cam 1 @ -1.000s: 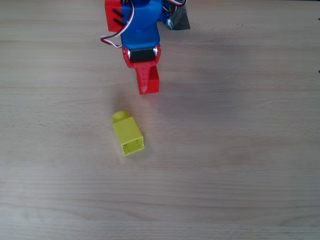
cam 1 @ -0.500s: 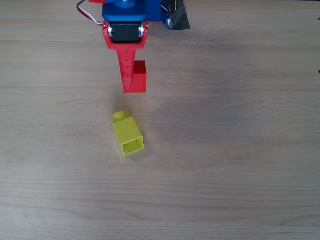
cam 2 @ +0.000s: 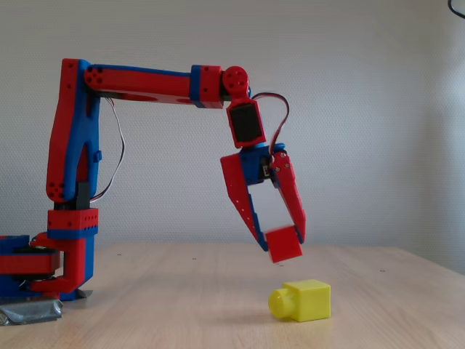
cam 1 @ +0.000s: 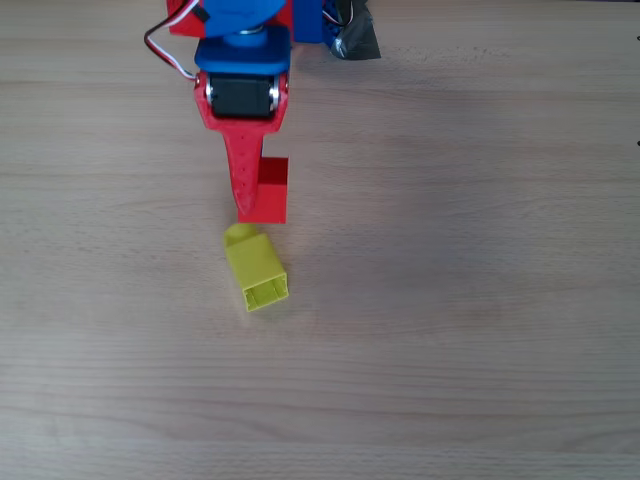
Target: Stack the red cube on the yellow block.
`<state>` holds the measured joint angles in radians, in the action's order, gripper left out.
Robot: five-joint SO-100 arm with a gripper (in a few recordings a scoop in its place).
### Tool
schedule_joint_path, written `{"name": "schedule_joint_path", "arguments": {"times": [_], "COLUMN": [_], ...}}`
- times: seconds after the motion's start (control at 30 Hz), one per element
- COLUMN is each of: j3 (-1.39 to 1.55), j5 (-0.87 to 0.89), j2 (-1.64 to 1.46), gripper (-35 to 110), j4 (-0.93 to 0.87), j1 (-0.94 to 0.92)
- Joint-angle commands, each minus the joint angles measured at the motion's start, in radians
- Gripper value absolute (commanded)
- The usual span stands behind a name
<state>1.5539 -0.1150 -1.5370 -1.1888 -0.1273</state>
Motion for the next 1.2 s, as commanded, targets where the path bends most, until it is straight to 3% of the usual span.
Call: {"name": "schedule_joint_path", "arguments": {"times": [0.0,0.53,1.17], "j3": [-0.104,-0.397,-0.325], "j5": [0.009,-0.008,-0.015], "j2": [0.000,0.233,0.195], "gripper": [0,0,0], "j4": [0.043,-0.032,-0.006], "j1": [-0.002,-0.043,-0.044]}}
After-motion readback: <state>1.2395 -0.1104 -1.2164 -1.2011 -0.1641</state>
